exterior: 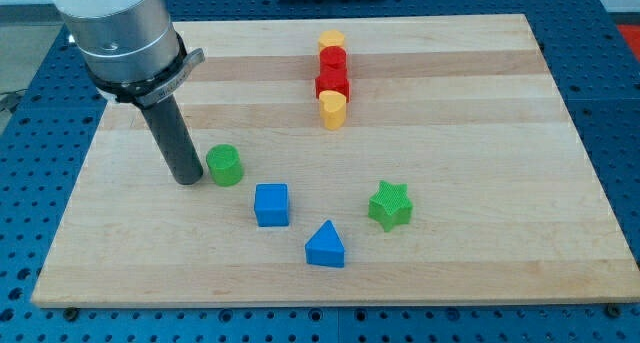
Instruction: Put the green circle into the blue cube
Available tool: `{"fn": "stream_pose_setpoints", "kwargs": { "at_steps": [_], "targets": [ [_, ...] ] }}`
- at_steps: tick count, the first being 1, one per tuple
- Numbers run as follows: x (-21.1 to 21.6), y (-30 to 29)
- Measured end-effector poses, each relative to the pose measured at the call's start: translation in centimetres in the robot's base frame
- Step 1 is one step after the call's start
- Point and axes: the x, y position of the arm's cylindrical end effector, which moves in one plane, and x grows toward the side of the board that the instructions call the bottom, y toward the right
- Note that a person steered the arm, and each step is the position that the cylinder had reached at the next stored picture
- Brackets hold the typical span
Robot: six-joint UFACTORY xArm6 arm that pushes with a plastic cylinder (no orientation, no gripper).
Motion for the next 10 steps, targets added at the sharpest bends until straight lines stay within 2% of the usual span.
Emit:
{"fn": "stream_pose_setpoints", "kwargs": {
  "at_steps": [1,2,3,5,6,8,10],
  "targets": [
    [-2.6,0.0],
    [-5.2,4.3],
    [-3.9,7.1],
    [-2.1,7.1],
    [-6.6,6.3],
    [-5.6,3.7],
    [-4.8,3.5]
  ]
}}
